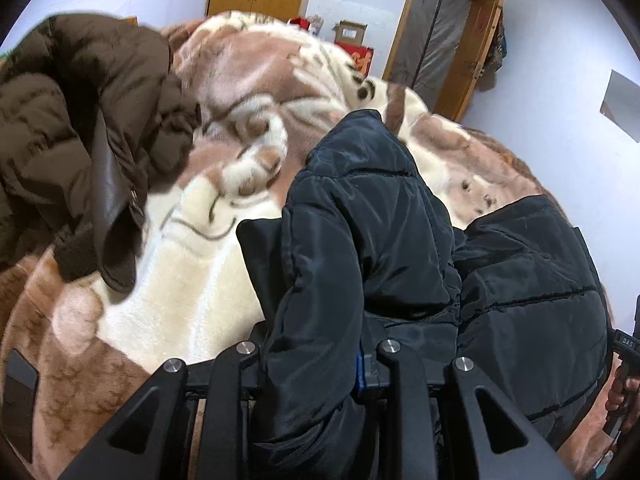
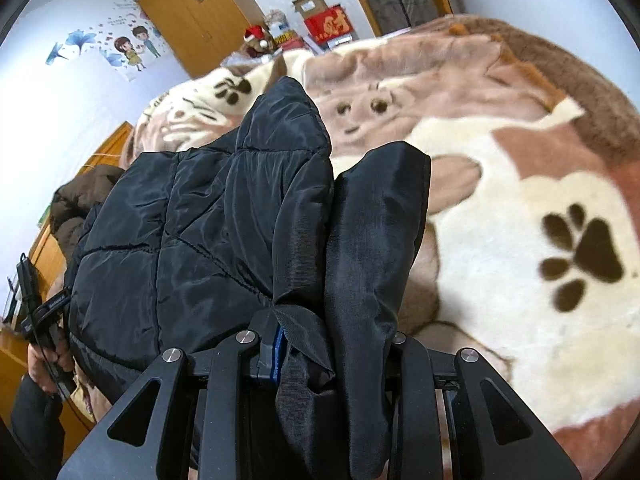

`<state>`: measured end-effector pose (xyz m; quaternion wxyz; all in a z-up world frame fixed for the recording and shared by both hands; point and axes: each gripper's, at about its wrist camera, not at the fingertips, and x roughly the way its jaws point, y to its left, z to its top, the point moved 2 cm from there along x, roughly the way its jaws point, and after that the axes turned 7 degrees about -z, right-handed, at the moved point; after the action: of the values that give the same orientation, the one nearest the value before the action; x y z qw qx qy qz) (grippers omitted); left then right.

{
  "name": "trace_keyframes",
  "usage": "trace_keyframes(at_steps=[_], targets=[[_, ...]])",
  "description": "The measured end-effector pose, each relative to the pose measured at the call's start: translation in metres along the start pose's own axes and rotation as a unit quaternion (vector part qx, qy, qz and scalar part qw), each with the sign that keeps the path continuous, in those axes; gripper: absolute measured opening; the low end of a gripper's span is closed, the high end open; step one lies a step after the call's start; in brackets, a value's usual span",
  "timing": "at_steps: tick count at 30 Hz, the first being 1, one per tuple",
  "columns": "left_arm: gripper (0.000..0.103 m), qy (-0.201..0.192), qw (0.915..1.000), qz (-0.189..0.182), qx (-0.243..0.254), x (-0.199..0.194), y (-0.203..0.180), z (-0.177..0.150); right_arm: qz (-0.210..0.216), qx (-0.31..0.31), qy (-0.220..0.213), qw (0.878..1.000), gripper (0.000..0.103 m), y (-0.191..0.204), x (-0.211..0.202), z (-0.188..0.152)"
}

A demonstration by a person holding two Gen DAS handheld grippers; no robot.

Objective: Fold large clothes

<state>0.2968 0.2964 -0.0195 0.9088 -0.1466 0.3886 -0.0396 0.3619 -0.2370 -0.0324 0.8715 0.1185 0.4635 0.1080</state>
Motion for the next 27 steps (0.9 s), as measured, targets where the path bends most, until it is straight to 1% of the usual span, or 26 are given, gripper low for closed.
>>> trace_keyframes(at_steps=[4, 6, 8, 11, 12, 13, 14, 16, 18, 21, 24, 26, 27], targets=[[0.028, 0.029, 0.9994, 0.006, -0.018, 0.042, 0.021, -0.024, -0.017, -0.001, 0.030, 0.999, 0.029, -0.008, 0.035, -0.013], [0.029, 0.031, 0.9988, 0.001, -0.039, 0.053, 0.033, -0.034, -0.021, -0.001, 0.037, 0.999, 0.030, -0.012, 0.043, -0.018], [0.032, 0.031, 0.9985, -0.002, -0.046, 0.059, 0.038, -0.038, -0.022, -0.006, 0.041, 0.999, 0.033, -0.014, 0.047, -0.021], [0.038, 0.035, 0.9987, 0.008, -0.036, 0.067, 0.036, -0.041, -0.021, -0.004, 0.047, 0.999, 0.040, -0.017, 0.052, -0.024], [0.042, 0.037, 0.9985, 0.011, -0.038, 0.070, 0.037, -0.041, -0.020, 0.001, 0.048, 0.999, 0.042, -0.019, 0.054, -0.024], [0.049, 0.038, 0.9983, 0.013, -0.043, 0.071, 0.040, -0.040, -0.019, 0.005, 0.049, 0.999, 0.045, -0.019, 0.055, -0.025], [0.052, 0.039, 0.9979, 0.018, -0.049, 0.072, 0.043, -0.040, -0.017, 0.013, 0.051, 0.998, 0.047, -0.023, 0.054, -0.026], [0.064, 0.041, 0.9969, 0.032, -0.059, 0.071, 0.047, -0.039, -0.017, 0.022, 0.054, 0.998, 0.052, -0.027, 0.053, -0.027], [0.066, 0.042, 0.9963, 0.044, -0.061, 0.067, 0.047, -0.038, -0.017, 0.030, 0.058, 0.998, 0.055, -0.029, 0.049, -0.026], [0.066, 0.034, 0.9962, 0.058, -0.056, 0.051, 0.045, -0.034, -0.027, 0.033, 0.060, 0.997, 0.055, -0.030, 0.034, -0.022], [0.066, -0.003, 0.9962, 0.071, -0.050, 0.028, 0.042, -0.022, -0.040, 0.025, 0.049, 0.998, 0.056, -0.031, 0.017, -0.020], [0.066, -0.024, 0.9955, 0.076, -0.051, 0.017, 0.041, -0.014, -0.062, 0.013, 0.027, 0.998, 0.056, -0.029, 0.002, -0.019], [0.066, -0.030, 0.9956, 0.073, -0.051, 0.015, 0.039, -0.010, -0.093, -0.002, 0.002, 0.996, 0.056, -0.025, -0.008, -0.016]])
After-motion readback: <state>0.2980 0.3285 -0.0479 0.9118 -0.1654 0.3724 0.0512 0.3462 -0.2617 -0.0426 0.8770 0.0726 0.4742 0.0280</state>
